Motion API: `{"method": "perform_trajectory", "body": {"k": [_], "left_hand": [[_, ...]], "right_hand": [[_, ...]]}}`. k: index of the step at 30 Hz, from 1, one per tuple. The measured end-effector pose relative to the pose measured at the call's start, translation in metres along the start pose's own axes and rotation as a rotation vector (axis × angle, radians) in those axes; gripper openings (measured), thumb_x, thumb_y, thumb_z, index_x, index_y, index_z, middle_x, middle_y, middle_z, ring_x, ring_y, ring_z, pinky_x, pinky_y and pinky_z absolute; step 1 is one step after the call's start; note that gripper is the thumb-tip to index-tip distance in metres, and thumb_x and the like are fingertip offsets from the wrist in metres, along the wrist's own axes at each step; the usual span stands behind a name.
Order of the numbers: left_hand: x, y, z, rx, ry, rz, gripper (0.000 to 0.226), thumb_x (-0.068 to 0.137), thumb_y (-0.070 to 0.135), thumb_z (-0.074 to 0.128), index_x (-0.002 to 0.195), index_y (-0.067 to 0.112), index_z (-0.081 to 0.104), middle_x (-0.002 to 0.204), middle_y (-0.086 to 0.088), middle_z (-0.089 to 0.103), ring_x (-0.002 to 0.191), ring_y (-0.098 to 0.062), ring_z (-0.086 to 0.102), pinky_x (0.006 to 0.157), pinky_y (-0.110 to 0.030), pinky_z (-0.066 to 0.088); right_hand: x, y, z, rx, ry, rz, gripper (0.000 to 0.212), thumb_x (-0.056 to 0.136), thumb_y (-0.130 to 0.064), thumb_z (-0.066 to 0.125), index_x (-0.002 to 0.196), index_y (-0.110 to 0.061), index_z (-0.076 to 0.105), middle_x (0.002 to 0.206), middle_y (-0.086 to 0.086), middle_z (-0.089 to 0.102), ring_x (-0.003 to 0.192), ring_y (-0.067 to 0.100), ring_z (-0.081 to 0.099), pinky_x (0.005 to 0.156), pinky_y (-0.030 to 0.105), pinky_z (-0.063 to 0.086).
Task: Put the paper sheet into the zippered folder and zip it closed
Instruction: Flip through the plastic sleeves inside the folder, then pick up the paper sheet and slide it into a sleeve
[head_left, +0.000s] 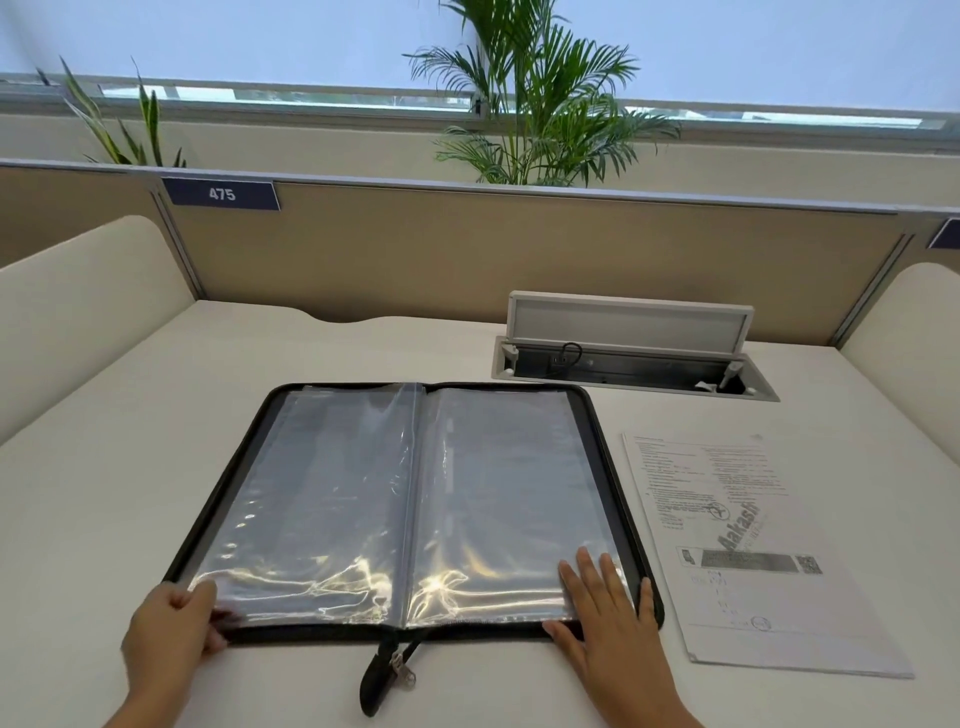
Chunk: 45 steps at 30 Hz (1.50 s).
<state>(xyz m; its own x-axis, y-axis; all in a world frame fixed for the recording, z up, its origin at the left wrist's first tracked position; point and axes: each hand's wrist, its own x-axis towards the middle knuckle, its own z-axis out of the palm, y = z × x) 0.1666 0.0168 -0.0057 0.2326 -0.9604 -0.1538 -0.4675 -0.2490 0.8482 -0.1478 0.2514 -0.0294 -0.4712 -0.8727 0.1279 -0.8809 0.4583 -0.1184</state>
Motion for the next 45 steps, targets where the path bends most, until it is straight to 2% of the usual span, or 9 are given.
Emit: {"method": "perform_trajectory", "body": {"k": [17,20,24,28,30,32,37,41,45], "left_hand": [[0.031,-0.009,-0.019,0.318,-0.227,-0.066,0.029,0.085,0.016,0.058,0.065,-0.002,0.049,0.048,-0.018,0.058,0.031,-0.023,0.045,0.049,-0.033,0.047],[0.027,-0.006,-0.019,0.386,-0.030,0.085,0.032,0.085,0.024,0.055,0.059,0.008,0.046,0.049,-0.016,0.056,0.045,-0.030,0.052,0.057,-0.039,0.047],[0.000,0.016,-0.007,0.372,0.189,0.322,0.018,0.086,0.024,0.052,0.070,0.019,0.044,0.074,-0.011,0.056,0.059,-0.033,0.051,0.056,-0.035,0.042],[-0.031,0.039,0.026,0.402,0.068,0.632,0.015,0.081,0.007,0.060,0.072,0.013,0.050,0.074,-0.007,0.054,0.060,-0.027,0.050,0.053,-0.034,0.038],[-0.044,0.045,0.045,0.428,0.016,0.751,0.018,0.079,0.004,0.063,0.069,0.013,0.050,0.067,-0.002,0.052,0.057,-0.020,0.048,0.056,-0.034,0.039],[-0.057,0.052,0.067,0.341,-0.070,0.721,0.021,0.079,0.004,0.062,0.069,0.016,0.049,0.068,0.001,0.051,0.058,-0.017,0.048,0.058,-0.031,0.039],[-0.114,0.085,0.134,-0.030,-0.452,0.458,0.016,0.085,0.004,0.055,0.074,0.016,0.053,0.084,-0.010,0.059,0.068,-0.018,0.055,0.062,-0.028,0.045],[-0.160,0.094,0.168,0.083,-0.670,0.780,0.009,0.085,0.020,0.056,0.092,0.026,0.056,0.096,0.006,0.059,0.083,-0.005,0.054,0.073,-0.013,0.040],[-0.165,0.078,0.188,0.456,-0.526,1.317,0.026,0.081,0.028,0.059,0.106,0.019,0.061,0.112,0.002,0.063,0.109,-0.018,0.057,0.096,-0.038,0.043]], "right_hand": [[-0.015,0.004,-0.002,-0.018,0.115,-0.054,0.063,0.091,-0.062,0.005,0.146,-0.033,-0.003,0.154,-0.012,-0.024,0.141,0.008,-0.020,0.112,0.037,-0.011],[-0.014,0.004,-0.002,-0.009,0.069,-0.024,0.061,0.090,-0.062,0.004,0.134,-0.029,0.030,0.153,-0.013,-0.024,0.141,0.007,-0.020,0.112,0.035,-0.010],[-0.016,0.004,-0.001,0.007,0.060,-0.001,0.063,0.091,-0.062,0.005,0.129,-0.023,0.037,0.153,-0.014,-0.024,0.141,0.006,-0.019,0.111,0.034,-0.005],[-0.017,0.004,-0.004,0.047,0.032,-0.018,0.063,0.091,-0.061,0.008,0.130,-0.023,0.039,0.155,-0.014,-0.019,0.141,0.005,-0.018,0.109,0.032,-0.001],[-0.016,0.002,-0.008,0.086,-0.026,-0.018,0.064,0.091,-0.061,0.010,0.128,-0.024,0.048,0.157,-0.011,0.010,0.142,0.004,-0.014,0.110,0.029,-0.002],[-0.016,0.002,-0.012,0.080,-0.081,-0.022,0.064,0.090,-0.062,0.015,0.126,-0.027,0.054,0.144,-0.005,0.042,0.143,0.002,0.006,0.112,0.026,-0.007],[-0.007,0.015,-0.007,0.227,-0.024,0.016,0.049,0.090,-0.060,0.024,0.127,-0.036,0.046,0.143,-0.016,0.039,0.134,0.005,0.031,0.115,0.030,0.010],[0.003,0.043,-0.026,0.281,0.126,0.134,0.032,0.092,-0.046,0.043,0.112,-0.026,0.059,0.121,-0.007,0.059,0.114,0.014,0.052,0.102,0.033,0.037],[-0.004,0.088,-0.033,0.312,0.151,0.348,0.027,0.089,-0.030,0.057,0.113,-0.019,0.060,0.121,0.002,0.061,0.115,0.022,0.053,0.100,0.037,0.040]]}}
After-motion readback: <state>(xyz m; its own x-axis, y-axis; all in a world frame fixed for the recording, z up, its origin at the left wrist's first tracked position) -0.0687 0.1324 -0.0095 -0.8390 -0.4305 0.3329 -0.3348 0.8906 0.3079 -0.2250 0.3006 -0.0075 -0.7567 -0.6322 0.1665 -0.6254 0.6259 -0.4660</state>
